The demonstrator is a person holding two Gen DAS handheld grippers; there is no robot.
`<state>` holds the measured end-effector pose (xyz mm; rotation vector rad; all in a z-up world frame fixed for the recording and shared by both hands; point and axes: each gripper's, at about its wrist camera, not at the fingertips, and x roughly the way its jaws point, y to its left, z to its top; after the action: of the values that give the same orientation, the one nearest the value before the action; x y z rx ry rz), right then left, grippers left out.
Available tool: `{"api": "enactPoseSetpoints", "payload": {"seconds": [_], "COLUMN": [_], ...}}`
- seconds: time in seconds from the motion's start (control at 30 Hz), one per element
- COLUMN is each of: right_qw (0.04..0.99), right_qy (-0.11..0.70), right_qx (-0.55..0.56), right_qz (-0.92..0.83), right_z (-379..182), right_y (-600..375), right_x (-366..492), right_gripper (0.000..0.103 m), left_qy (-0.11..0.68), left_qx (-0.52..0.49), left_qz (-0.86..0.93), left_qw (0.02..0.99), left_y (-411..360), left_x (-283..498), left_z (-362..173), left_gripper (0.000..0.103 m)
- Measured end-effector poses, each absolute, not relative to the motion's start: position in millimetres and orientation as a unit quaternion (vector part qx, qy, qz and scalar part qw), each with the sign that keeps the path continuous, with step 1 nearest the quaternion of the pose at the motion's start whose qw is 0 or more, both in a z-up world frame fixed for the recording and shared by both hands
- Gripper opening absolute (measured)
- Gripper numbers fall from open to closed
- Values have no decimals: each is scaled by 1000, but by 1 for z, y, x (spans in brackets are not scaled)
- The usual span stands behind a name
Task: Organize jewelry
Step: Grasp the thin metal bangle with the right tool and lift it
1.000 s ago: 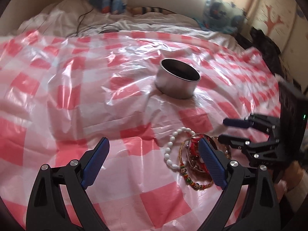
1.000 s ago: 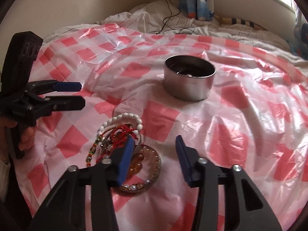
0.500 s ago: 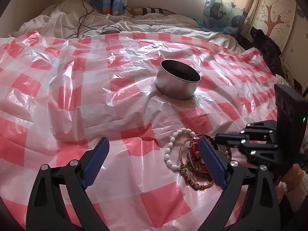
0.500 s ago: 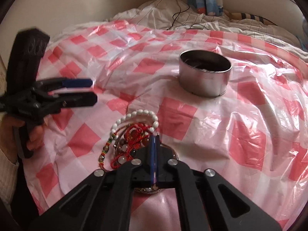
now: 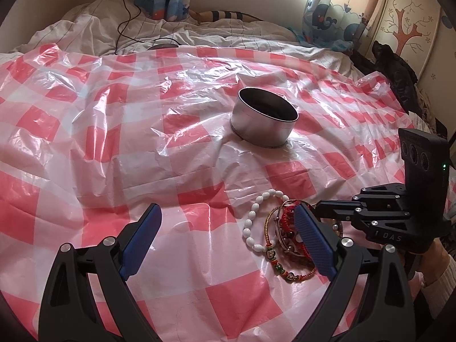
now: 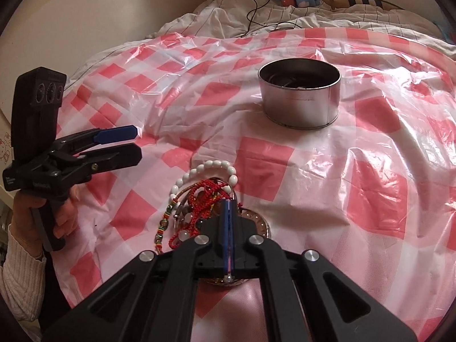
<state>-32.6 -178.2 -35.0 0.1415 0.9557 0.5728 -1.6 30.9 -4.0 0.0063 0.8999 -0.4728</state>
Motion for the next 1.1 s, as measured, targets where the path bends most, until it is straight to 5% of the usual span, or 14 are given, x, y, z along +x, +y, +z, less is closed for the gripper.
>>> {"api": "enactPoseSetpoints", "payload": {"seconds": [0.03, 0.13, 0.17, 0.27, 0.43, 0.53, 0.7, 1.1], "right_qw": [846, 845, 850, 854, 856, 853, 862, 875], "right_qy": [454, 452, 448, 445, 441, 451, 432, 383], "right_qx": [68, 68, 55, 47, 45, 31, -3, 167], "right_qz": [271, 277, 273, 267, 267, 260, 266, 245], "right_z": [-37, -37, -35, -35, -33, -38, -34, -4], "right_y": [-178, -176, -173, -171, -175, -171, -160, -238], "right_x": [-32, -34, -36, -36, -36, -34, -42, -33], "right_gripper": [3, 53, 53, 51, 27, 26, 4, 2], "left_qy": [431, 431, 430, 431, 430, 430, 429, 419], "left_qx": [4, 3, 2, 1, 2, 2, 6, 37], "left_qz": [-227, -227, -227, -227, -227, -228, -227, -296], "left_qw": [873, 873, 874, 874, 874, 874, 874, 858], "left_y": [31, 30, 30, 29, 29, 29, 29, 5], "left_x": [-2, -2, -2, -2, -2, -2, -3, -15], "left_z": [-4, -4, -4, -4, -3, -3, -4, -6], "left_gripper": [90, 90, 90, 90, 91, 91, 91, 91]}}
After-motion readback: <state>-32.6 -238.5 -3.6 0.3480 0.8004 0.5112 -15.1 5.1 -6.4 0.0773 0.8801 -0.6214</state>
